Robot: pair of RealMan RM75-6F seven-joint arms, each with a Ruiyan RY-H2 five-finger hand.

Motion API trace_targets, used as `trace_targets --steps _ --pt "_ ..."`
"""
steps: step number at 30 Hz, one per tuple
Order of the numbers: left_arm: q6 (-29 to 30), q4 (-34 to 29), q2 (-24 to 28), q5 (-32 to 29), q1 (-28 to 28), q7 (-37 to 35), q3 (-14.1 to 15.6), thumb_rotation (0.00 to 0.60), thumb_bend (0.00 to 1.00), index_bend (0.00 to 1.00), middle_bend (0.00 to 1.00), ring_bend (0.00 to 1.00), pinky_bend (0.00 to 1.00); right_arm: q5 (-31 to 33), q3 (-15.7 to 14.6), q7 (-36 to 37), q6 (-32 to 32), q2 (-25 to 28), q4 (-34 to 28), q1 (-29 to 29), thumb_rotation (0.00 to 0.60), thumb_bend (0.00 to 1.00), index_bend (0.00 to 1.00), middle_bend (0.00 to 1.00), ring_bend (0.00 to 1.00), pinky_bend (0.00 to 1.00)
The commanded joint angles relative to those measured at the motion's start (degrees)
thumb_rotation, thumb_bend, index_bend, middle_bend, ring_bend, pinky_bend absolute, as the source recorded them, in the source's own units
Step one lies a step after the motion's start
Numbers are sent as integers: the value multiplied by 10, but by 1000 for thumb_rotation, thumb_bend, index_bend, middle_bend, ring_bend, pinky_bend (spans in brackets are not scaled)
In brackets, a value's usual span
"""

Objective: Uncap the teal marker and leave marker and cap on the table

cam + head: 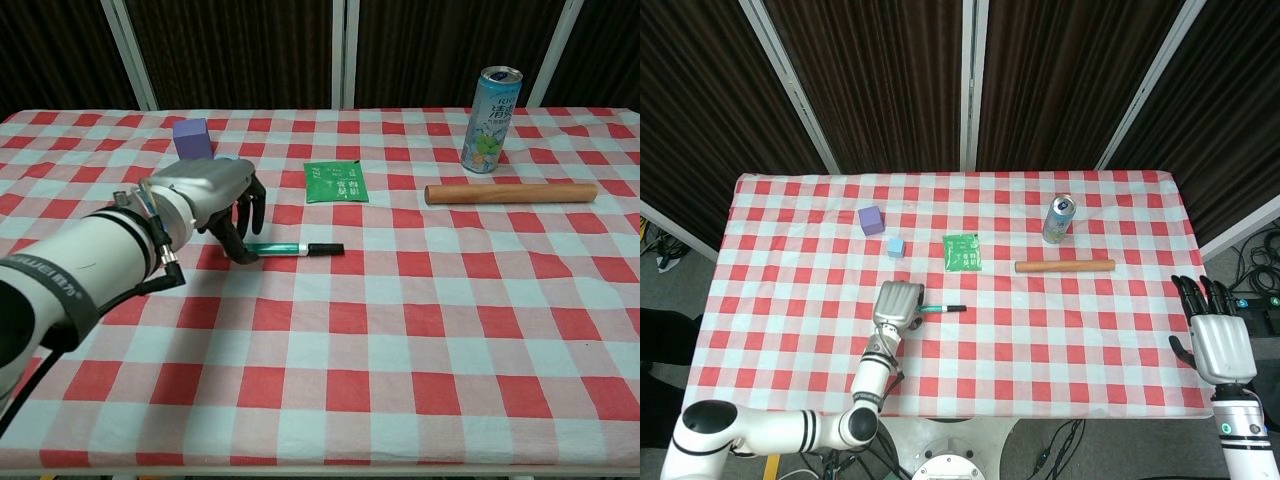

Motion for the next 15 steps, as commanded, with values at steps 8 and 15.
trace_targets --steps 8,15 --pt "-9 47 -17 4 -12 -10 13 600 230 526 531 479 595 8 -6 -1 -12 -7 12 1 600 154 66 97 0 85" --pt "-13 62 -22 -10 -17 -4 11 600 230 526 531 479 595 12 -6 -4 -19 -11 19 6 600 153 93 97 0 85"
